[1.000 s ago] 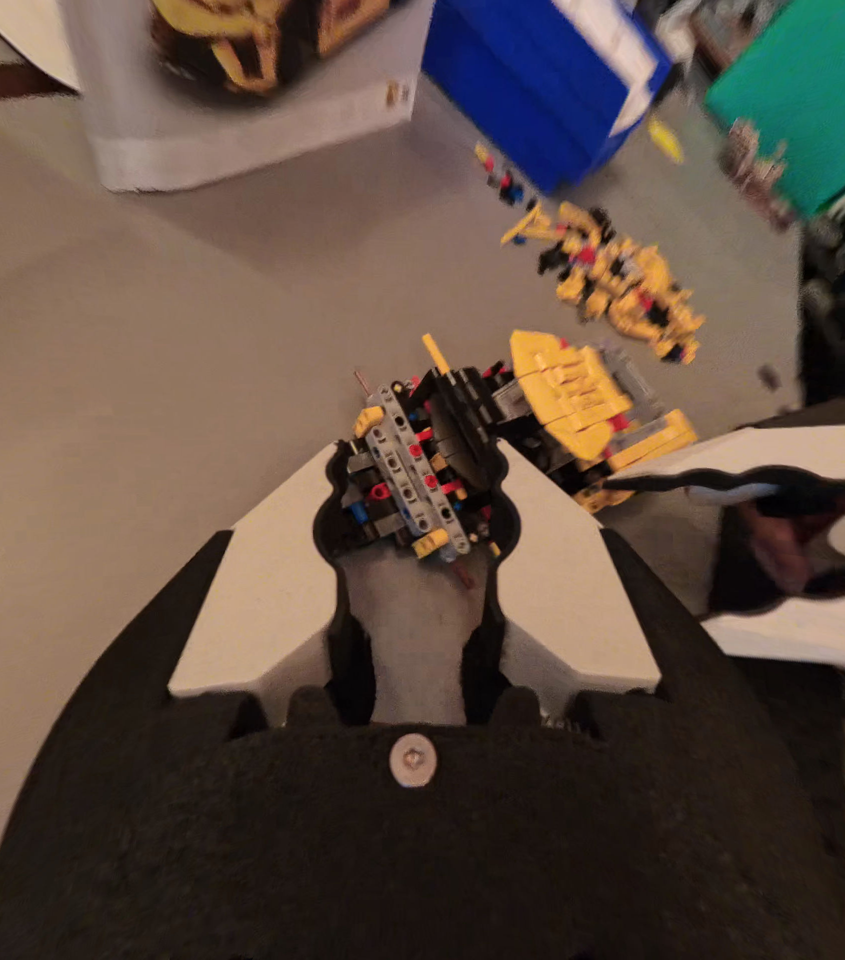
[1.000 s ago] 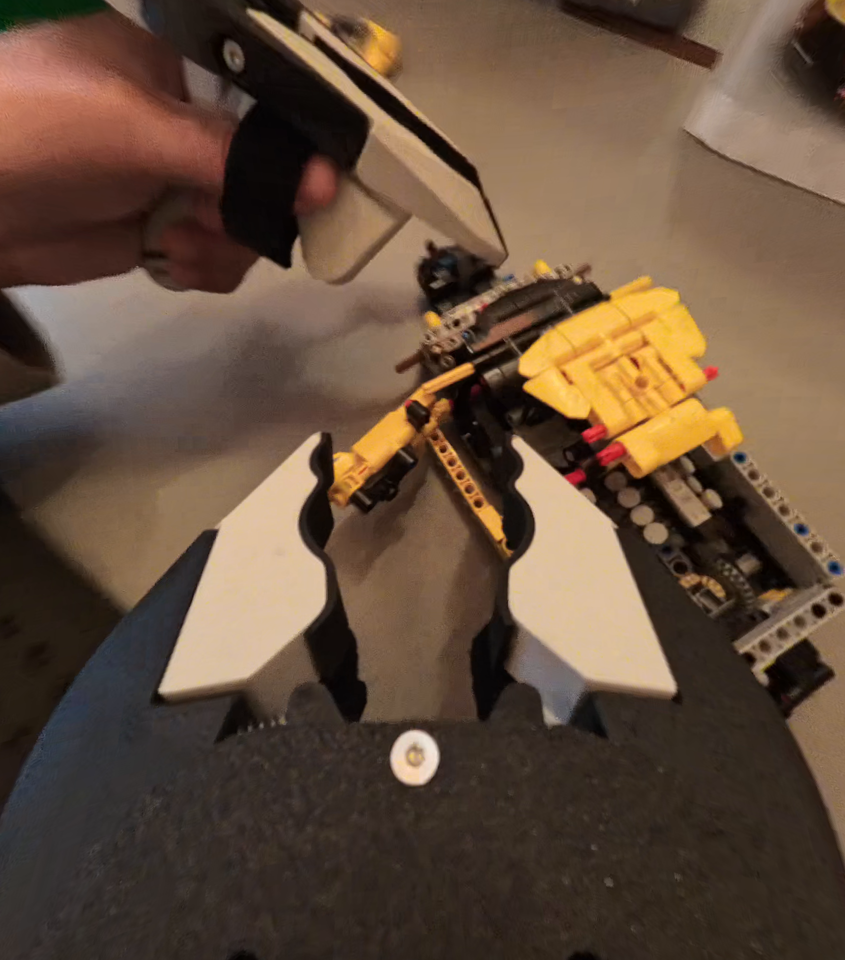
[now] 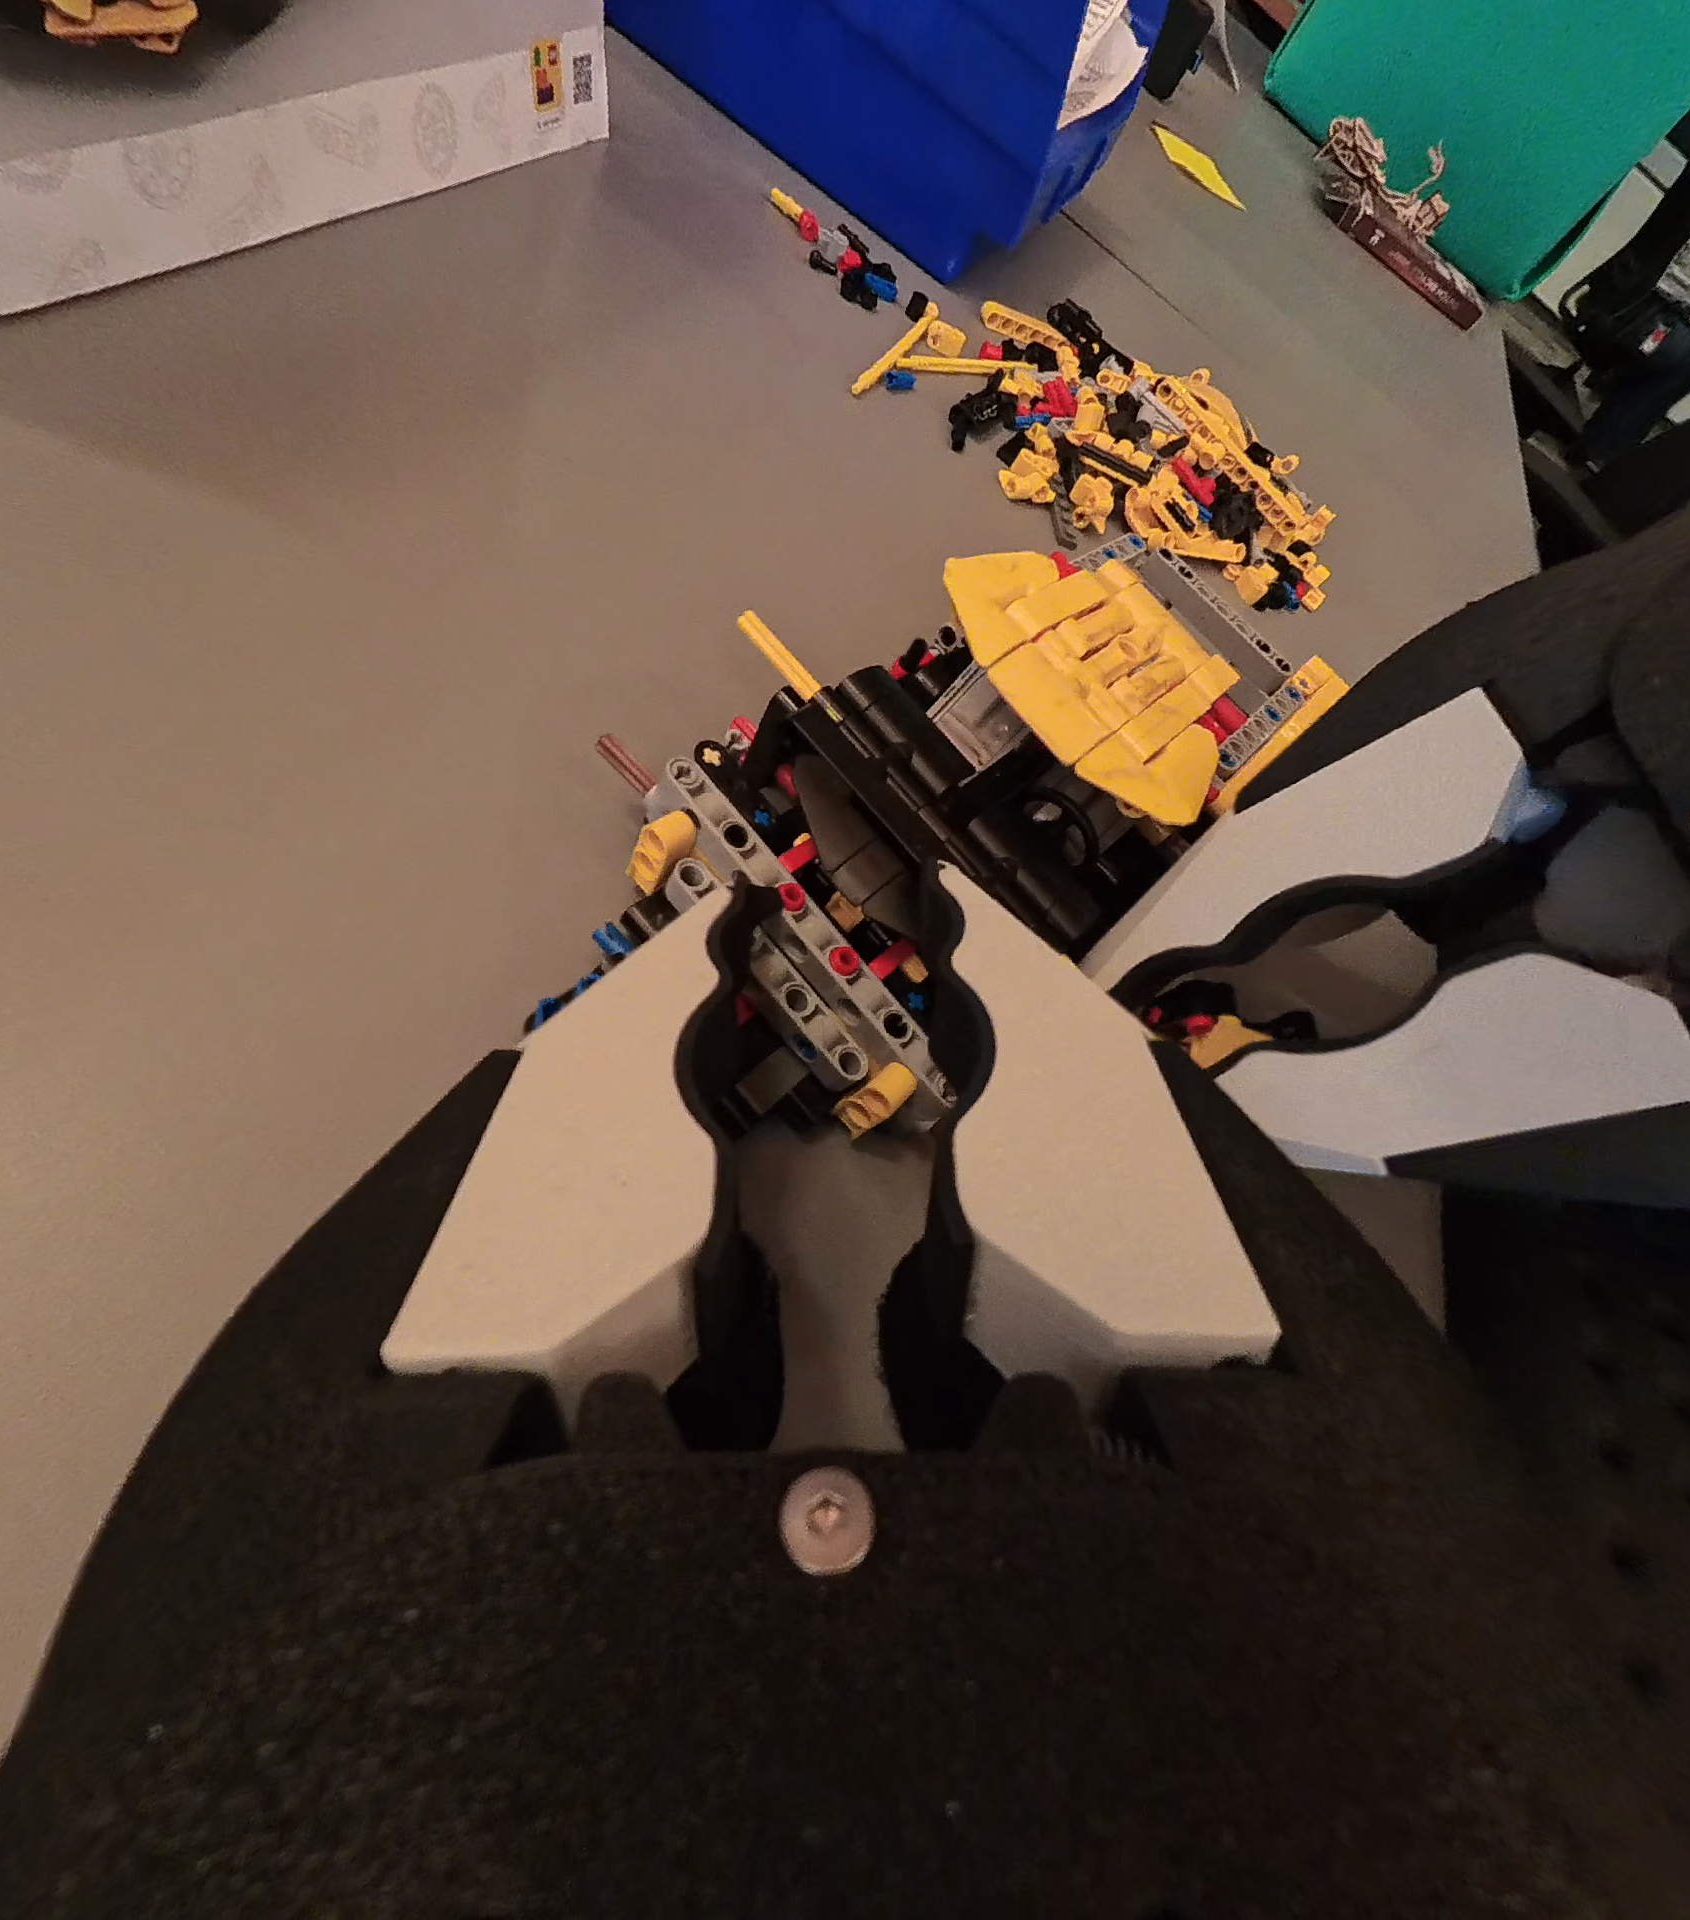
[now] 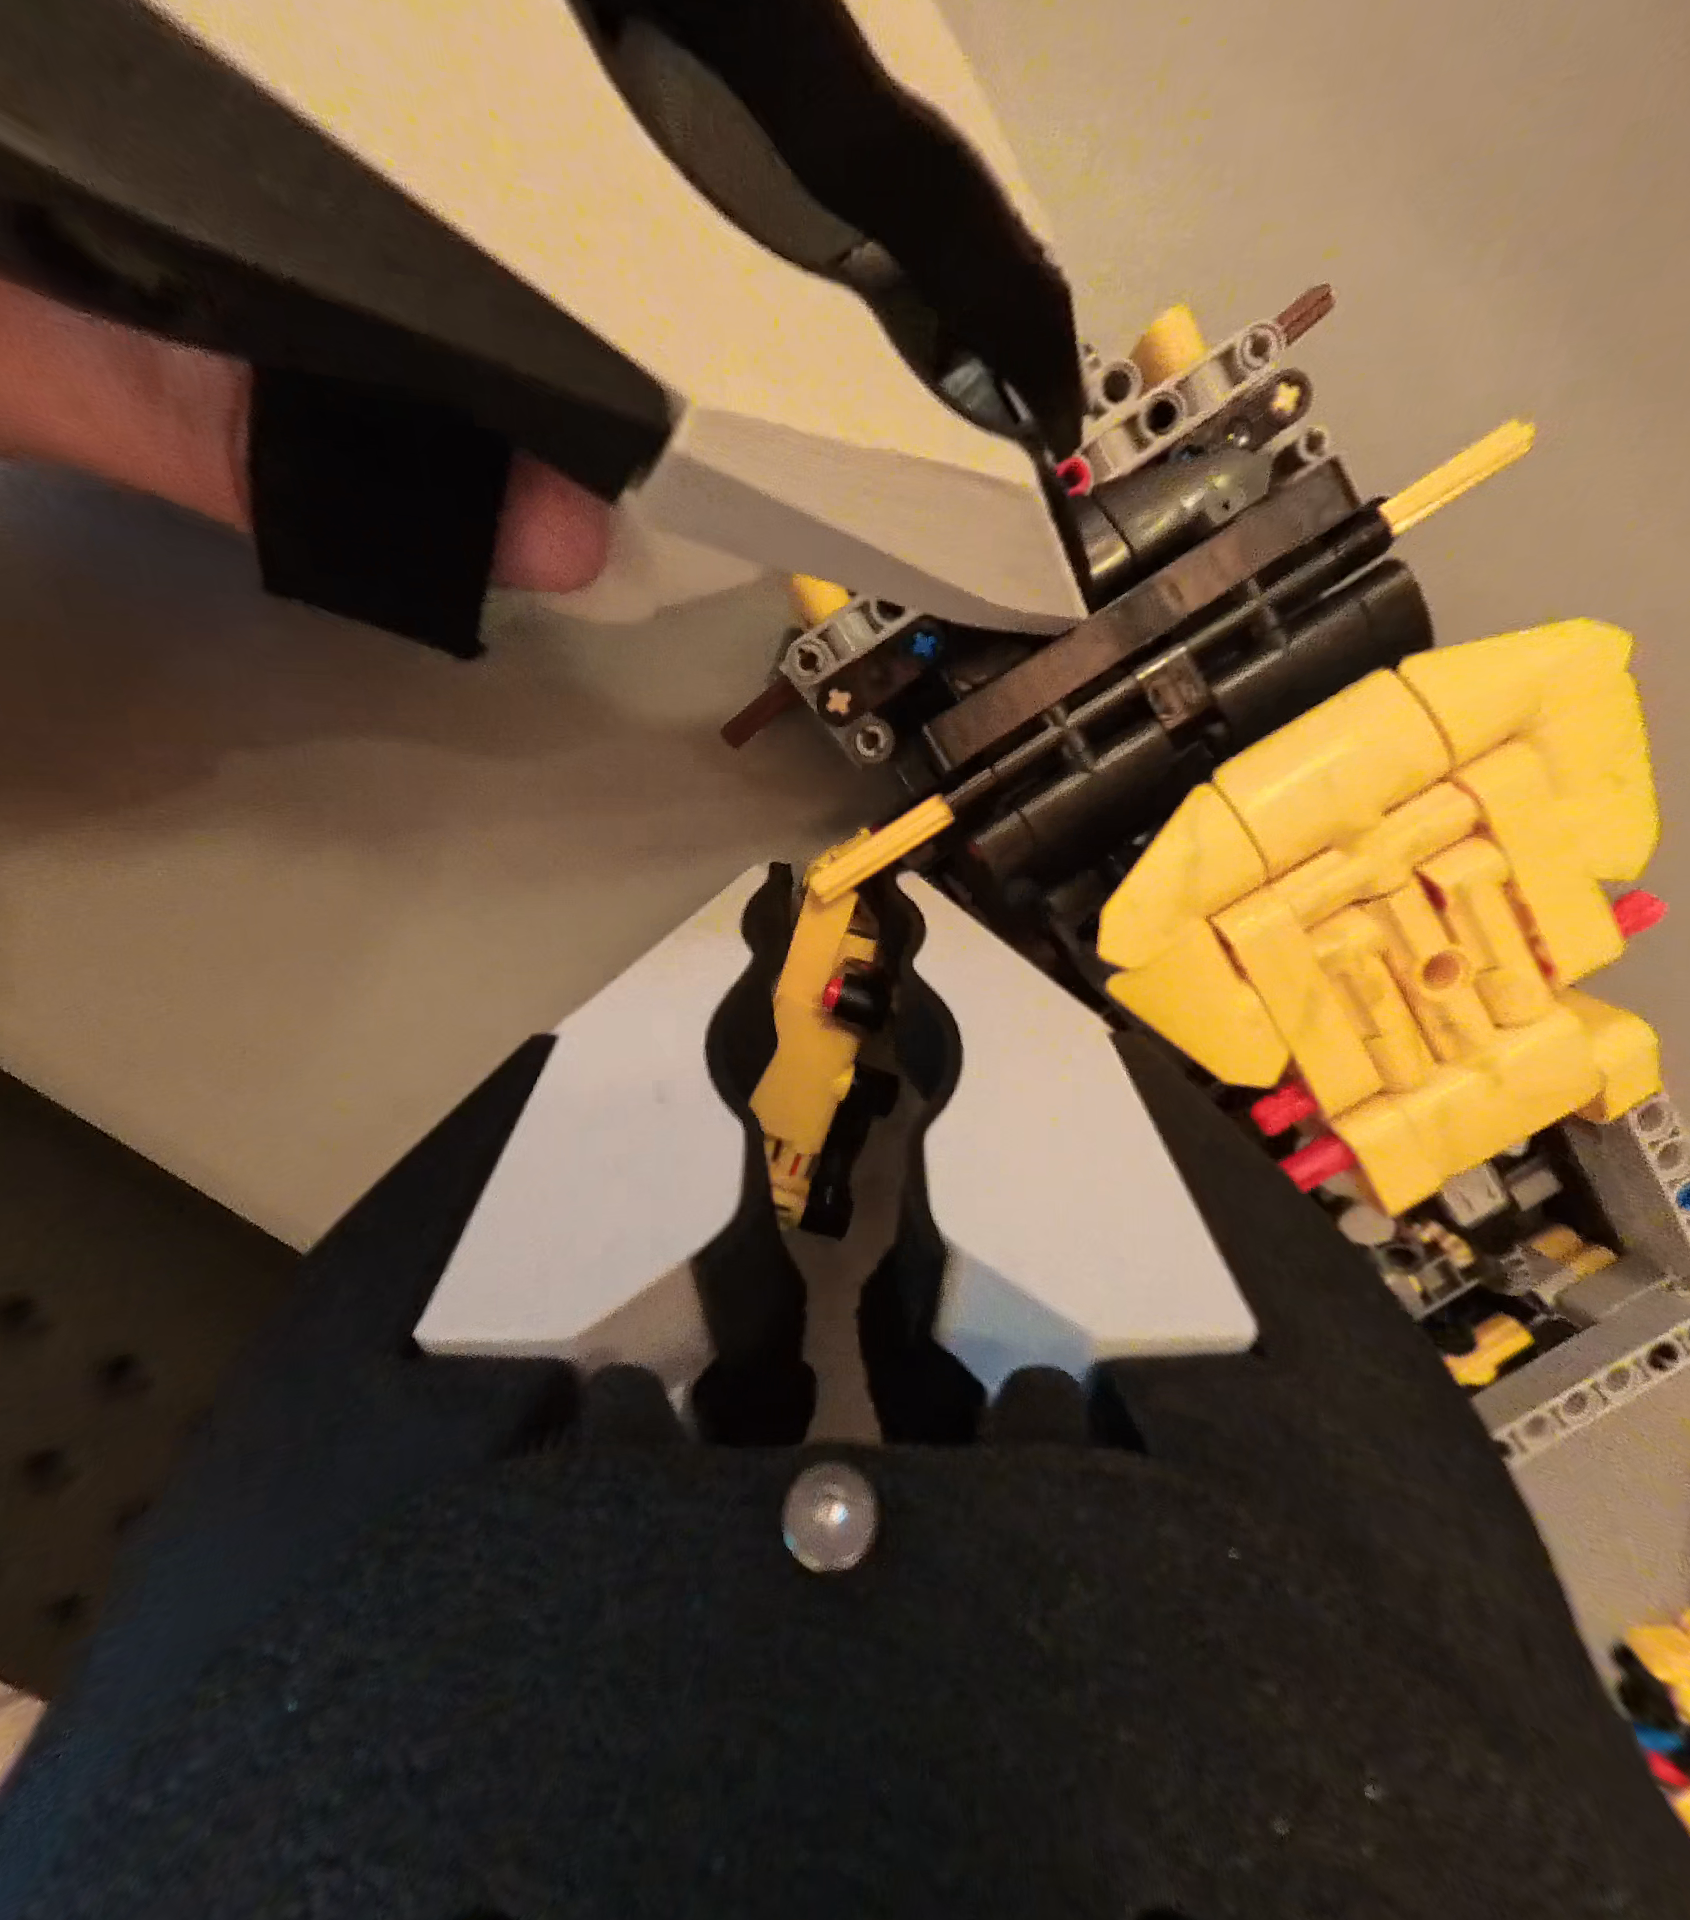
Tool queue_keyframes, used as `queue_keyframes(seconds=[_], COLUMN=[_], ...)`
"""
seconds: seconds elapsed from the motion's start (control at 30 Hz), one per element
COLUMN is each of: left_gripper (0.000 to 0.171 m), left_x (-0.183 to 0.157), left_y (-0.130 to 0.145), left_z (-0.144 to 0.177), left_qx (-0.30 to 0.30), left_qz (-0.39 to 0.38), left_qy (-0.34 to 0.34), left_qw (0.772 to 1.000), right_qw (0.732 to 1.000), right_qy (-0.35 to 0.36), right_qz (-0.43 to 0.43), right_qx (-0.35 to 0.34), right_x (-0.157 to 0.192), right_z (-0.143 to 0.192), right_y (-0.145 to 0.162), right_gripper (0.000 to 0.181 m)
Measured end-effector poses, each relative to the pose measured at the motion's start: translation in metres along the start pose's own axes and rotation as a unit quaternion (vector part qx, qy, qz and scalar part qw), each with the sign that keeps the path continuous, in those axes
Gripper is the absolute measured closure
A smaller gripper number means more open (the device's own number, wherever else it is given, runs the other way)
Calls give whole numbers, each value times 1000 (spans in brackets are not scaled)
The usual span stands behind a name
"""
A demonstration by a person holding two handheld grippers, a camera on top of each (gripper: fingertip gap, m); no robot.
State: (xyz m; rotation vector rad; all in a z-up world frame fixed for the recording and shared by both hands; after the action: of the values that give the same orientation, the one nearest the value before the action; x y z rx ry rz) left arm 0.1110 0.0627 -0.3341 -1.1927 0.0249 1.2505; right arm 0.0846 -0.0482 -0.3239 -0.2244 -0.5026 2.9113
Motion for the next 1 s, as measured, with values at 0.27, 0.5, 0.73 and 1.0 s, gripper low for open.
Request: queue_keyframes(seconds=[0.27, 0.5, 0.73, 1.0], left_gripper=[141, 140, 139, 139], left_x=[-1, -3, -4, -3], left_y=[-1, 1, 2, 1], left_z=[-2, -5, -7, -7], left_qx=[-3, 5, 9, 9], left_qz=[4, -6, -2, 11], left_qy=[10, 8, 11, 15], left_qw=[1000, 1000, 1000, 1000], right_qw=[996, 987, 997, 994], right_qy=[-2, -65, 17, -4], right_qz=[-40, -81, 7, 13], right_qx=[-80, -124, -77, -110], right_x=[-2, -9, 4, 3], right_z=[11, 22, 35, 32], right_y=[10, 21, 17, 24], right_gripper=[168, 176, 177, 179])
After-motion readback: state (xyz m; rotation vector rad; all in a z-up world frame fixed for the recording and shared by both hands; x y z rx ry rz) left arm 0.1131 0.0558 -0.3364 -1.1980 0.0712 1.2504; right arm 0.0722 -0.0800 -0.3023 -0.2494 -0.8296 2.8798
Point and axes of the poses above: each gripper's, where its closed fingertips meet, z back along the fingers, y out of its underside, x = y × z across the jaws, the point moved 8 cm from there along z, back along the fingers, and after that the axes turned 15 degrees about z, right-handed, at the moved point
